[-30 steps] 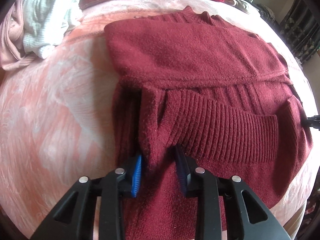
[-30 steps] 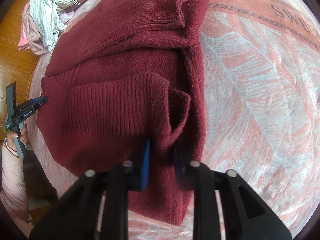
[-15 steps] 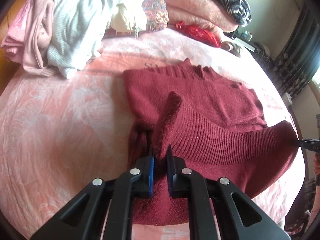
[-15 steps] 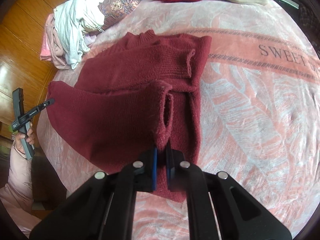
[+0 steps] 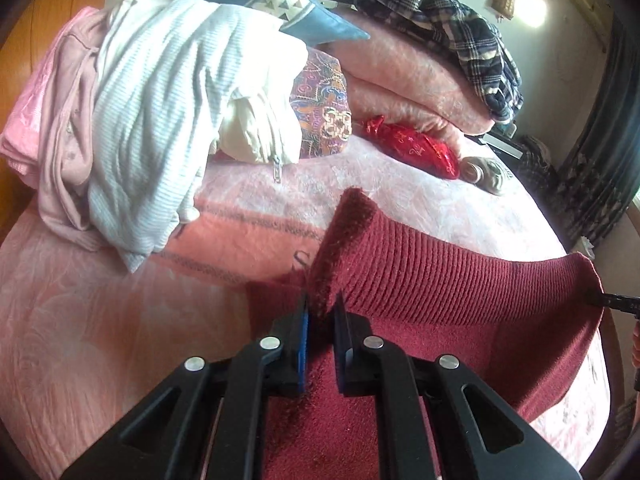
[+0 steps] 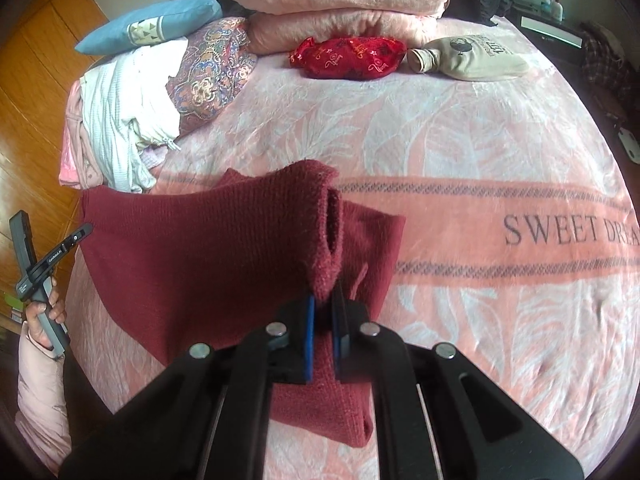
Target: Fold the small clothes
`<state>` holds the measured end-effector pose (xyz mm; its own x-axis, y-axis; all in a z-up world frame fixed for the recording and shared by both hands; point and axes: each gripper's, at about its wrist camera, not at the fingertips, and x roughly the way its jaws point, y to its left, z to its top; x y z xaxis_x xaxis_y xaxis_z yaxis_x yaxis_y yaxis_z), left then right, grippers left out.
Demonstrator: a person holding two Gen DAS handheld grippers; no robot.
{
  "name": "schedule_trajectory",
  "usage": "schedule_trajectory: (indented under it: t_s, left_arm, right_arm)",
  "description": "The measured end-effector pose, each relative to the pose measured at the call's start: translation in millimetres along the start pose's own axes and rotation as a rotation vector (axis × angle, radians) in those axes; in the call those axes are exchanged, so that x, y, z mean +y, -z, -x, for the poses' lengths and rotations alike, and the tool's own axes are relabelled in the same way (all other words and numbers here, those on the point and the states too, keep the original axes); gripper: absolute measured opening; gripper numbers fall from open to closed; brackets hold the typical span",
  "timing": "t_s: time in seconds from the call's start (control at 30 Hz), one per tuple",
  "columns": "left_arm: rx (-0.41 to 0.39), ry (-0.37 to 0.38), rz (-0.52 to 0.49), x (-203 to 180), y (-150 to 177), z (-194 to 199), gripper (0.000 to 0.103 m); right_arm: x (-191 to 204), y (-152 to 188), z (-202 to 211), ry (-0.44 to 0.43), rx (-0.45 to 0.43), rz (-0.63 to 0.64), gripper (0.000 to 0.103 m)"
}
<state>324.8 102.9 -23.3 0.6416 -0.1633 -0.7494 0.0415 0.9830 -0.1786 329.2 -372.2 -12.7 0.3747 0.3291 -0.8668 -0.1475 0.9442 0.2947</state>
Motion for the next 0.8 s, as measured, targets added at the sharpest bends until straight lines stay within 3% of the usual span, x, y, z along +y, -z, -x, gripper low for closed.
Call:
schedule_trajectory:
  t_s: [0.23, 0.37, 0.57, 0.63, 0.73, 0.8]
  left_arm:
    - [0.013, -0.074, 0.043, 18, -24, -61, 0.010]
    - [0.067, -0.121, 0.042, 28, -21, -93, 0.010]
    - [0.165, -0.165, -0.012, 27, 8, -127, 0.010]
    - [0.197, -0.170, -0.019, 25, 20, -134, 0.011]
    - [0.202, -0.200, -0.065, 18, 34, -131, 0.023]
    - [0.205, -0.197, -0.100, 13, 43, -124, 0.031]
  right_arm:
    - [-12, -49, -57, 0.036, 0.046, -0.030, 0.005]
    - [-22, -56, -95, 0.080, 0.090, -0.042, 0.005]
    - [-44, -39, -150, 0.170, 0.184, -0.074, 0.007]
    - [-49, -32, -161, 0.189, 0.196, -0.089, 0.012]
    - [-49, -23, -158, 0.177, 0.174, -0.100, 0.020]
    - [-49, -16, -149, 0.169, 0.168, -0.096, 0.037]
